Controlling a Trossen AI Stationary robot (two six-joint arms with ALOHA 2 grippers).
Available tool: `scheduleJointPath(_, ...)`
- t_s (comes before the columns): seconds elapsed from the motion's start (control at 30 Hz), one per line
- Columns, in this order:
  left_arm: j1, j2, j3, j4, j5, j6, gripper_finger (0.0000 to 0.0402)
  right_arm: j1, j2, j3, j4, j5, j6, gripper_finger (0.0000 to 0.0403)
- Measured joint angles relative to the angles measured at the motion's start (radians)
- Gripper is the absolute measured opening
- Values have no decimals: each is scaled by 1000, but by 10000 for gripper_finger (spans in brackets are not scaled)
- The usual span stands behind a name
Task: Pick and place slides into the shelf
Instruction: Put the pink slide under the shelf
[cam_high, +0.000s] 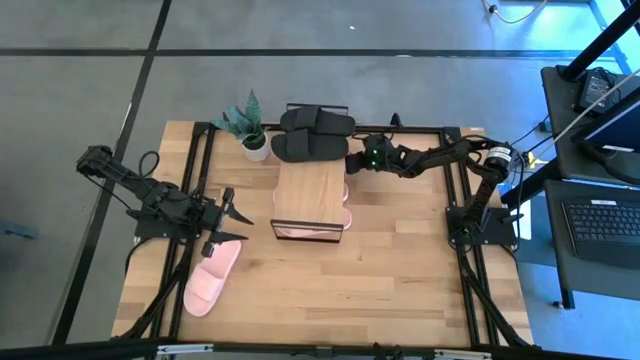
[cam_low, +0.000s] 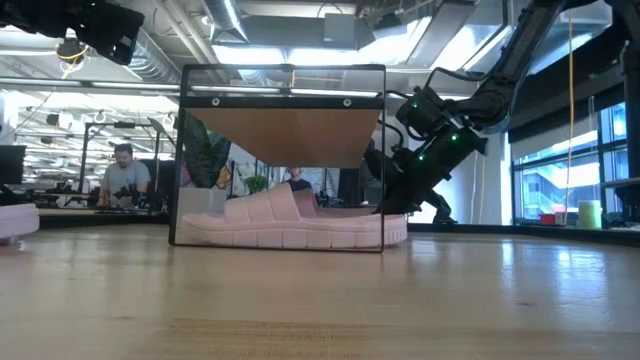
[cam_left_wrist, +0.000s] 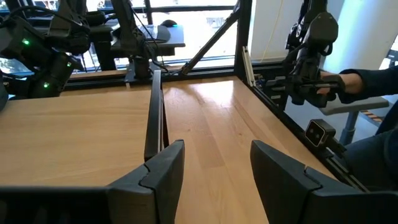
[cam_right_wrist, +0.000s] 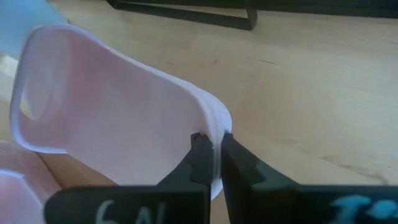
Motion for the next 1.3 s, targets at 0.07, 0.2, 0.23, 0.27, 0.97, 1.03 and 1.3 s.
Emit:
scheduleJointPath(0.07, 0, 0, 0, 0, 0, 0, 176, 6, 0, 0, 1, 1, 3, 17)
scheduleJointPath(0.2, 0, 0, 0, 0, 0, 0, 176, 26, 0, 0, 3, 3, 20, 17)
scheduleJointPath(0.23, 0, 0, 0, 0, 0, 0, 176, 31, 0, 0, 3, 3, 28, 17)
scheduleJointPath(0.27, 0, 0, 0, 0, 0, 0, 176, 35, 0, 0, 3, 3, 32, 17)
scheduleJointPath(0.97, 0, 0, 0, 0, 0, 0, 176, 53, 0, -1, 20, -5, 57, 86)
scheduleJointPath(1.03, 0, 0, 0, 0, 0, -5, 176, 53, 0, -1, 18, -5, 67, 95)
scheduleJointPath(1.3, 0, 0, 0, 0, 0, -23, 176, 53, 0, -1, 11, -8, 54, 119)
